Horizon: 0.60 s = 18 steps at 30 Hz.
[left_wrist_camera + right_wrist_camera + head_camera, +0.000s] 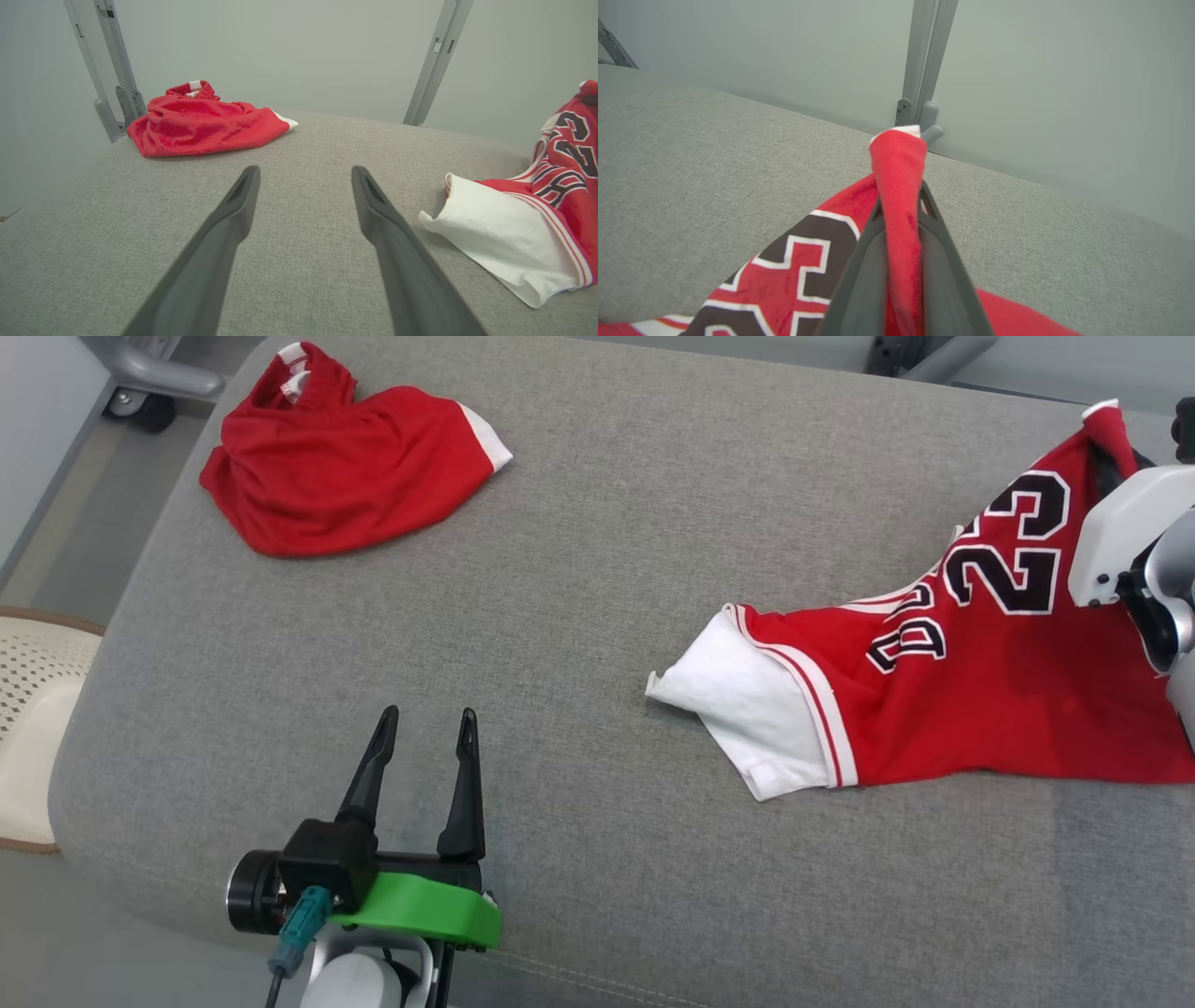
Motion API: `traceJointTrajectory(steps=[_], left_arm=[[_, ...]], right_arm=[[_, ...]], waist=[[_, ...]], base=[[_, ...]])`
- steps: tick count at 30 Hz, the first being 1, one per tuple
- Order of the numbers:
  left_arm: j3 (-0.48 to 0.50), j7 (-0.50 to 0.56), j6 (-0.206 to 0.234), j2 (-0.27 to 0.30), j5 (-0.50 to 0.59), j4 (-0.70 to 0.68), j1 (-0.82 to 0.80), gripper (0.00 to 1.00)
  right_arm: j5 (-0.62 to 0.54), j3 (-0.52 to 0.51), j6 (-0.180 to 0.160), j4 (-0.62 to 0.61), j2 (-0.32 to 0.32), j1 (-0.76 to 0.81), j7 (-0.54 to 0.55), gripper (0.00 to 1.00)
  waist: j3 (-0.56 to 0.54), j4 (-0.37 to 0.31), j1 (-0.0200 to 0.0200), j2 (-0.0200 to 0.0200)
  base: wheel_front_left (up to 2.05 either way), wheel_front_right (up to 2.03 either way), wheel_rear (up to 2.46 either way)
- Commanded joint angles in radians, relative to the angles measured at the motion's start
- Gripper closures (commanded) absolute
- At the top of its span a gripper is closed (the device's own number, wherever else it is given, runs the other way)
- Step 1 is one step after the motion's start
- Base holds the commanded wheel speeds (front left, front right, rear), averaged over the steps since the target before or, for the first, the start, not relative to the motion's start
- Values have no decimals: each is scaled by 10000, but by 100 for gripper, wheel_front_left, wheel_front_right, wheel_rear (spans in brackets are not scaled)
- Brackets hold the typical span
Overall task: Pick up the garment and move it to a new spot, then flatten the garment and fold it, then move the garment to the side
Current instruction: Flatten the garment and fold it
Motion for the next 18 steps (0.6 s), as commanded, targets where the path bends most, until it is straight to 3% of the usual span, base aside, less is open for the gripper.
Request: traceJointTrajectory(steps=[1, 5, 6, 7, 8, 13, 18], left_arm=[[-25, 1, -17, 15, -90, 27, -139, 0], [-100, 1, -17, 15, -118, 50, -174, 0], [-122, 1, -10, 14, -131, 58, -186, 0], [-138, 2, -4, 14, -141, 64, -187, 0], [-143, 2, 13, 14, -147, 69, -182, 0], [-90, 1, 102, 14, -122, 85, 6, 0], [14, 1, 97, 14, -38, 67, 156, 0]], right_arm=[[-226, 31, -17, 211, 19, -232, -231, 100], [-849, -243, -17, 1194, 195, -756, -900, 100], [-995, -364, -17, 1471, 281, -857, -1047, 76], [-1147, -469, -17, 1732, 360, -947, -1197, 45], [-1297, -554, -17, 1955, 452, -1010, -1336, 0], [-1780, -762, -17, 2565, 812, -1147, -2144, 0], [-1988, -370, -17, 2386, 1462, -978, -2589, 0]], waist=[[60, 228, 0, 69], [135, 488, 0, 69], [142, 537, 0, 69], [143, 578, 0, 69], [138, 603, 0, 69], [-2, 512, 0, 69], [-212, 197, 0, 69]], base=[[0, 0, 0], [0, 0, 0], [0, 0, 0], [0, 0, 0], [0, 0, 0], [0, 0, 0], [0, 0, 0]])
